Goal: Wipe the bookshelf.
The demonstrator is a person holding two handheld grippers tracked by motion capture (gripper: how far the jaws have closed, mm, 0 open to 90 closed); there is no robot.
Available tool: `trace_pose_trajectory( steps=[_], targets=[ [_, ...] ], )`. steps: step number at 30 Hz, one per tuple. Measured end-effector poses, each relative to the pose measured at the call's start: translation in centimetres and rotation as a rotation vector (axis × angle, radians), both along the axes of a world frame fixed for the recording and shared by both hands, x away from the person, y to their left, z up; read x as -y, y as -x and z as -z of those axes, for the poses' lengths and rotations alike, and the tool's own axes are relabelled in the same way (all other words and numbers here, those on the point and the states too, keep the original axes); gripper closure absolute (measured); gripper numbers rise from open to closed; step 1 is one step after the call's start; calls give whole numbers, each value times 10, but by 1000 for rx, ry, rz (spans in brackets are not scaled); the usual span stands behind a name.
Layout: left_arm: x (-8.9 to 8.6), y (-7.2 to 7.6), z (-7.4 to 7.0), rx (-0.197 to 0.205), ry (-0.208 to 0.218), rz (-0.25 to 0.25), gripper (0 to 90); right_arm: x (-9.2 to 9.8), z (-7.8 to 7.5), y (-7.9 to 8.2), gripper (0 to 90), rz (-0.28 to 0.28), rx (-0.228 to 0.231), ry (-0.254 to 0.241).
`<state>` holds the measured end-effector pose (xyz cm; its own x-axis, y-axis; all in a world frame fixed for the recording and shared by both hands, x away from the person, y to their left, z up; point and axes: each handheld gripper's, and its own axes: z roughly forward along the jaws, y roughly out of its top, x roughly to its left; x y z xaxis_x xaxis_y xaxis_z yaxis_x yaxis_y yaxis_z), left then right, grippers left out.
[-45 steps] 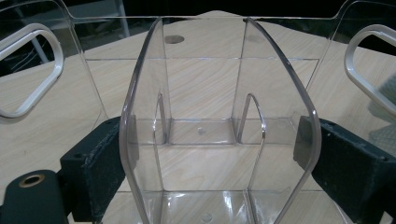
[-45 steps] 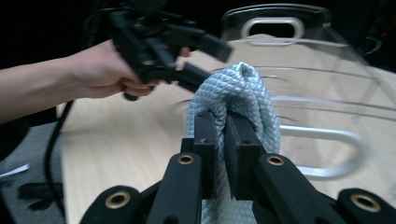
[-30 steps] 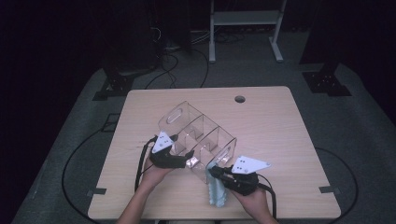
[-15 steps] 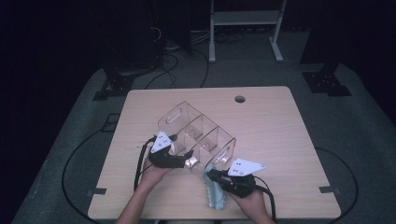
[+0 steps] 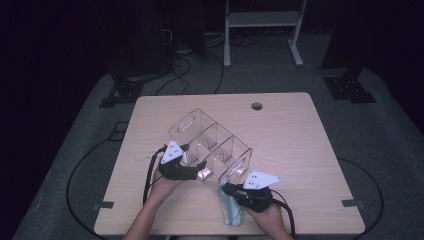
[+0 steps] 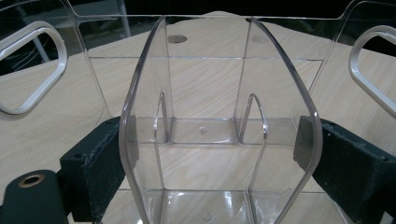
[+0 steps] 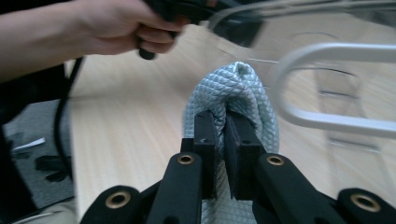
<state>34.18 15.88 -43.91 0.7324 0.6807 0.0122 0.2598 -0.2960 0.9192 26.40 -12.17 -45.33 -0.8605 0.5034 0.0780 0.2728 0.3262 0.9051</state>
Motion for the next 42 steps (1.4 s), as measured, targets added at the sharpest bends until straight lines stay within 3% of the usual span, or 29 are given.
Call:
trace_pose_trajectory(
  steps=[2, 6, 11, 13, 18, 21, 24, 27, 29, 31, 35, 38, 42],
  targets=[
    [0, 0, 0, 5, 0, 4, 99, 8, 1, -6, 834, 45, 8, 12],
    [1, 0, 0, 6, -1, 1, 99, 20, 8, -17, 833, 90, -30, -14],
    [-2, -1, 0, -1, -1, 10, 101, 3, 11, -6, 834, 24, -23, 18],
    [-2, -1, 0, 3, 0, 13, 104, 5, 10, -9, 834, 15, -28, 23],
    [-1, 0, 0, 2, 2, 12, 104, 28, 11, -26, 834, 123, -42, 4],
    [-1, -1, 0, 3, 0, 11, 103, 30, 14, -27, 833, 145, -57, -18],
    [-2, -1, 1, -2, 5, 12, 103, 19, 15, -19, 832, 90, -73, -30],
    [-3, -2, 1, -4, 8, 16, 103, 6, 15, -11, 834, 33, -58, 1],
    [-3, -1, 1, -3, 7, 16, 103, 9, 15, -14, 834, 35, -57, 9],
    [-4, -2, 1, -2, 8, 17, 103, 17, 17, -20, 834, 78, -55, 16],
    [-2, -1, 0, 3, 5, 12, 102, 25, 25, -27, 832, 130, -90, 0],
    [-2, -2, 1, 4, 12, 10, 101, 13, 27, -19, 832, 75, -100, -2],
    [-4, -3, 1, -1, 9, 15, 102, 1, 26, -12, 833, 12, -77, 40]
  ],
)
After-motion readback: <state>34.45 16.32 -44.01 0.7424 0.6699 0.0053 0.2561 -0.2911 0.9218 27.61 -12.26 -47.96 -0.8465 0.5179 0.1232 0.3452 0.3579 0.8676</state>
